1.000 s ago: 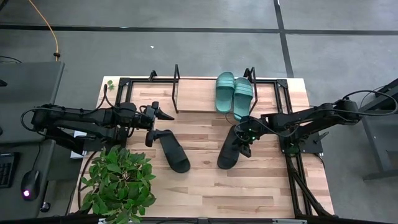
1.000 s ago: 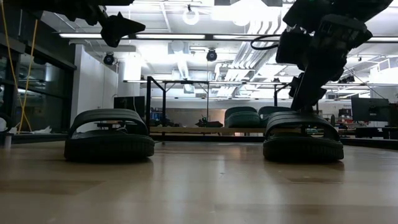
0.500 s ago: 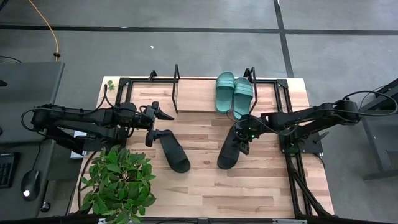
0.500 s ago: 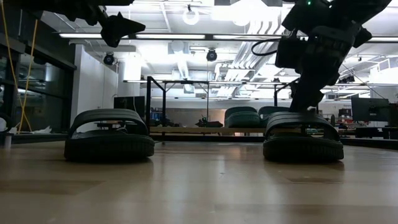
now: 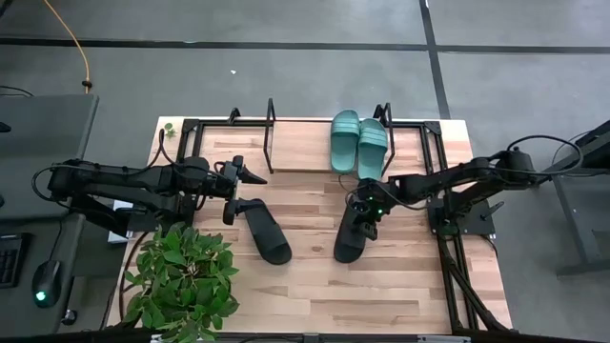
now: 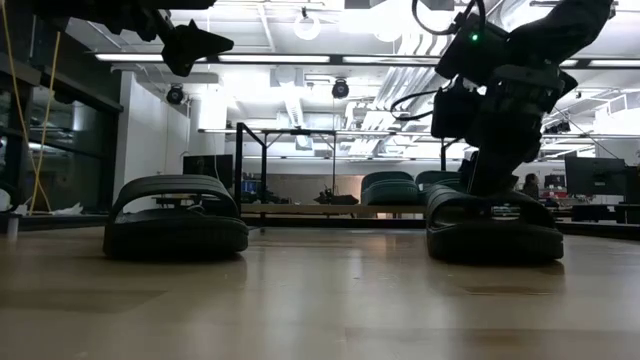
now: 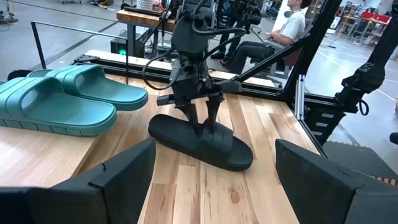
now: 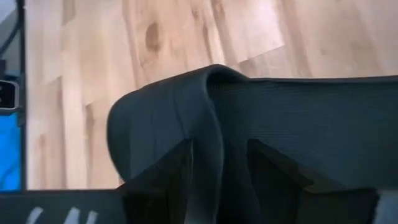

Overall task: Pick and place slides into the shelf
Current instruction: Put the right black slides on the shelf

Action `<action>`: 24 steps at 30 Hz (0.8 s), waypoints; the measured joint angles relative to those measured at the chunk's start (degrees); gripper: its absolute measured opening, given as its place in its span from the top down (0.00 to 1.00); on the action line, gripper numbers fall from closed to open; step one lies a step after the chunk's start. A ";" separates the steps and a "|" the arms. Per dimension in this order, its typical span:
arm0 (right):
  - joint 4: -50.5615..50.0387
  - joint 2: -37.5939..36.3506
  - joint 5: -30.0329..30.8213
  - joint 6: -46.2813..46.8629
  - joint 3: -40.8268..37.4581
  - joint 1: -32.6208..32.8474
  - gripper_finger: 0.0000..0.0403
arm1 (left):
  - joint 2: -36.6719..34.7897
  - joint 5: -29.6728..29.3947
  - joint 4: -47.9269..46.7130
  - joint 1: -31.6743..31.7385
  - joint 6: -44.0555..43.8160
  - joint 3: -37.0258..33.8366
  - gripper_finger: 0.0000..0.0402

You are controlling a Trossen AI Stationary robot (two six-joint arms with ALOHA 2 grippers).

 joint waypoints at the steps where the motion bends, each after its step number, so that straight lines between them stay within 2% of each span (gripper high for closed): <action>1: 0.35 0.12 -0.66 -0.06 0.00 -0.19 0.64 | 0.00 0.00 -0.01 0.00 0.00 0.00 0.22; 14: 2.59 0.20 -4.51 -0.10 -0.04 -0.25 0.66 | 0.00 0.00 0.01 0.00 0.11 -0.02 0.22; 18: 2.63 0.20 -4.54 -0.09 -0.04 -0.25 0.72 | 0.00 0.00 0.01 0.00 0.11 -0.02 0.22; 24: 2.66 0.20 -5.11 -1.23 -0.04 -0.28 0.88 | 0.00 -0.01 0.01 0.00 0.11 -0.01 0.22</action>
